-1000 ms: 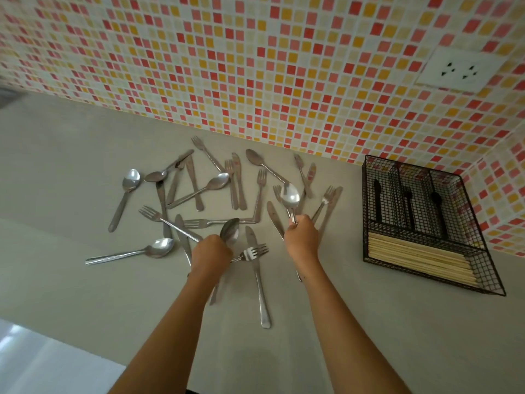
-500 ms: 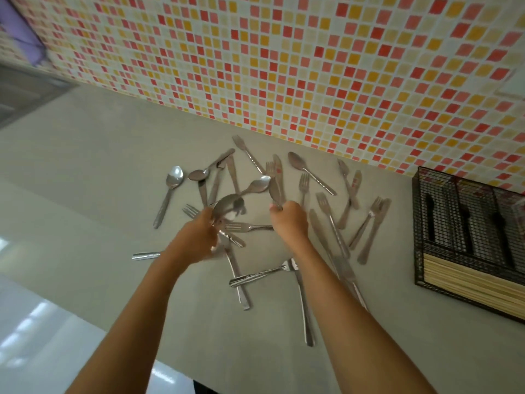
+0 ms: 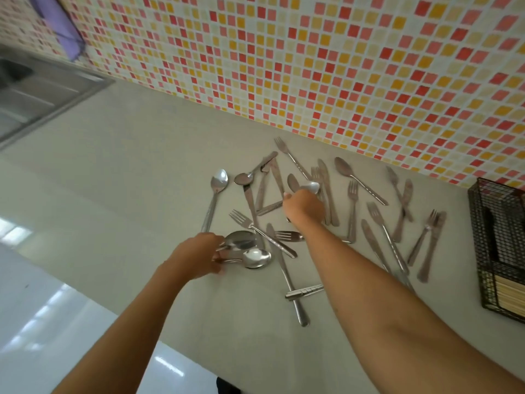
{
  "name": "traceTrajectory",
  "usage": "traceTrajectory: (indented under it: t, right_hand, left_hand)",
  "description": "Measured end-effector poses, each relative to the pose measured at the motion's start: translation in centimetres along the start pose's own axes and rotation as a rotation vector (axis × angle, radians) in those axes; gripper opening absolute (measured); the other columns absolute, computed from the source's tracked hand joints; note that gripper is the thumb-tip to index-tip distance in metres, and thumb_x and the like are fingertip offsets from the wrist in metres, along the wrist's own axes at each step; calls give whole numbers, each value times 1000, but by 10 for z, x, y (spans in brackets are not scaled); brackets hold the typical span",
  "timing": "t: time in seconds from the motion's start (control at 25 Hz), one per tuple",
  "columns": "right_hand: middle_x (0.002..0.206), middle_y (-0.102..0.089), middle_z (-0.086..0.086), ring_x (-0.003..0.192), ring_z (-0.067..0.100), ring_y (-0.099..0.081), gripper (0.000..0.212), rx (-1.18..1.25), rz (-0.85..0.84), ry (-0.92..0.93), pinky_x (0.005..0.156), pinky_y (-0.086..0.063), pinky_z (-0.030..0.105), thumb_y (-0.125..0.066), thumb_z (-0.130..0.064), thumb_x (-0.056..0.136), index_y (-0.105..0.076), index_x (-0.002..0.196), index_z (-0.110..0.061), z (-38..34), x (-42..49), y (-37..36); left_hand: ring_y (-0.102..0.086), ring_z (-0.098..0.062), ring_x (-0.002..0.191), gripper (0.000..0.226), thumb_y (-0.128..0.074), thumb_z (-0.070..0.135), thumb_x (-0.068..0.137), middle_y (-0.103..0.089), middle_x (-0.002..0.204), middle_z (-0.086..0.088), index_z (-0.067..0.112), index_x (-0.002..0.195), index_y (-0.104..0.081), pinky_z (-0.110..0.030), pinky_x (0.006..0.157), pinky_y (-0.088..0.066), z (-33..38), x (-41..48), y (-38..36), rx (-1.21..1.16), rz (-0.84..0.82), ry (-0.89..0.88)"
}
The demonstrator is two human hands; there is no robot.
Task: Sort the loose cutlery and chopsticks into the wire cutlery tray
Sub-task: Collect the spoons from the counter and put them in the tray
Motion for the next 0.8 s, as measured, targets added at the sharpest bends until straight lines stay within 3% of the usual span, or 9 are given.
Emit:
traceTrajectory:
  t: [0.2, 0.36, 0.48, 0.6, 0.8]
  right_hand:
    - [108, -68, 12, 101, 32, -64, 28, 31, -13, -93, 71, -46, 31, -45, -20, 93, -62, 111, -5, -3, 7, -3]
    - [115, -66, 12, 104, 33, -62, 34, 89, 35, -67, 81, -54, 38, -40, -24, 95, -55, 121, -8, -19, 12, 4]
    - [129, -56, 16, 116, 35, -55, 40, 18, 56, 142, 89, -50, 41, -36, -15, 98, -39, 137, -7, -49, 18, 13]
    - [124, -57, 21, 113, 37, -55, 36, -152, 43, 395, 89, -47, 41, -38, -6, 96, -40, 131, -2, -79, 19, 26]
    - [112, -61, 15, 98, 36, -58, 21, -317, -120, 638, 76, -39, 36, -43, -21, 98, -45, 119, -21, -95, 31, 15]
  left_hand:
    - [-60, -22, 93, 27, -63, 37, 82, -61, 102, 0, 19, 102, -58, -29, 75, -45, -5, 5, 0, 34, -36, -40]
    - [-56, -18, 83, 12, -57, 28, 88, -55, 87, 2, 20, 87, -49, -26, 70, -41, -11, 11, -2, -114, -166, -129]
    - [-42, -11, 66, 22, -55, 21, 91, -44, 70, 6, 19, 74, -41, -23, 63, -35, -18, 11, 12, -414, -169, -144]
    - [-37, -11, 61, 24, -52, 18, 93, -41, 67, 5, 16, 73, -41, -23, 61, -34, -30, 15, 28, -729, -109, -90]
    - [-46, -14, 68, 15, -47, 23, 98, -51, 78, -3, 10, 89, -46, -23, 63, -40, -49, 35, 34, -933, -23, 68]
Point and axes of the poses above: each hand's wrist, its own x-axis towards the middle knuckle, its own y-axis out of the back of the hand, z = x × y, the point moved 9 cm from there along x, towards the middle knuckle
